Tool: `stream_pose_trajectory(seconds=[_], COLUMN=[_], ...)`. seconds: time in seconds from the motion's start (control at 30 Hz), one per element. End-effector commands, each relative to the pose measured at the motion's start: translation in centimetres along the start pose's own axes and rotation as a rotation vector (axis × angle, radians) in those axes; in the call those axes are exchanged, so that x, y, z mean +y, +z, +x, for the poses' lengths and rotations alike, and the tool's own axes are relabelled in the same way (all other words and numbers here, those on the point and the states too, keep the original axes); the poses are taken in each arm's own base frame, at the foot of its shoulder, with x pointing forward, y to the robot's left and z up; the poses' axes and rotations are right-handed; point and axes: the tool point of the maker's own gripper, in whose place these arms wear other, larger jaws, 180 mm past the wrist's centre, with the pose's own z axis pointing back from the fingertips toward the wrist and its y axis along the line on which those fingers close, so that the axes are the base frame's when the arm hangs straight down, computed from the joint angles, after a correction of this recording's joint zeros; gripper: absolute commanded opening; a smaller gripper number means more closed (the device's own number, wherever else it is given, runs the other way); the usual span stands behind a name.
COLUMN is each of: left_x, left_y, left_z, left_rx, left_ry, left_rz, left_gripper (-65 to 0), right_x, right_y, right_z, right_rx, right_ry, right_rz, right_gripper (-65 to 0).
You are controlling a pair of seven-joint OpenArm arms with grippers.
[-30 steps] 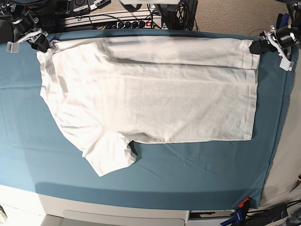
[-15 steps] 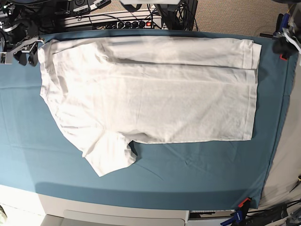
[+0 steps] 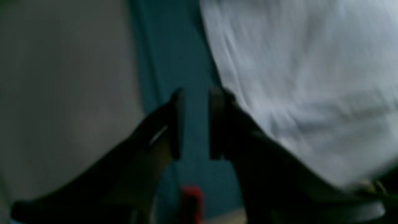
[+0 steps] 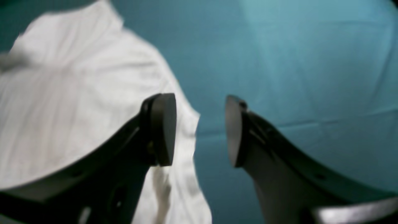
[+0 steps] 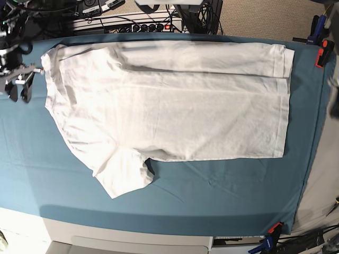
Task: Fold the T-shirt properly
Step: 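Move right gripper to sleeve edge, left gripper to opposite hem corner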
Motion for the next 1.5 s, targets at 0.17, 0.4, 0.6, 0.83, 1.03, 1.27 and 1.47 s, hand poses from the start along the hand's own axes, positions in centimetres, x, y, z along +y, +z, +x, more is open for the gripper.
stream_pose_trajectory(seconds=[0.17,0.4,0.6,0.83,1.03,1.27,1.47], left_x=[2.8,5.8,5.4,7.5,7.7,4.6,2.2], left_y=[1.0,-2.0,-7.7,-15.1,-19.3,-22.2,-23.0], left_z=[8.0,6.4,4.0,3.5,3.8,0.4,-3.2], left_rx=[-0.185,-0.147,-0.073,-0.058,-0.081,-0.011,0.059], left_ry=[-0.132,-0.045,0.052,0.295,0.652,0.815,0.836], left_rz=[0.108,0.159,0.087,0.082,-0.009,-0.065,-0.082], left_gripper=[-50.5,-50.5,-50.5,-50.5,-50.6,-50.6,-50.6], right_x=[3.3,7.3,7.6,8.4,9.4,9.5,9.7], right_y=[-3.7,-11.6,-17.5,-21.3,-21.8,-21.7,-21.6], right_z=[3.9,3.1,3.9,5.3,5.5,5.5,5.1], right_rx=[-0.096,-0.036,-0.007,0.015,0.012,0.015,0.024], right_ry=[0.086,0.066,-0.09,-0.207,-0.232,-0.236,-0.246], right_rz=[0.036,0.117,0.154,0.198,0.248,0.254,0.262], right_gripper=[-38.8,-38.8,-38.8,-38.8,-38.8,-38.8,-38.8])
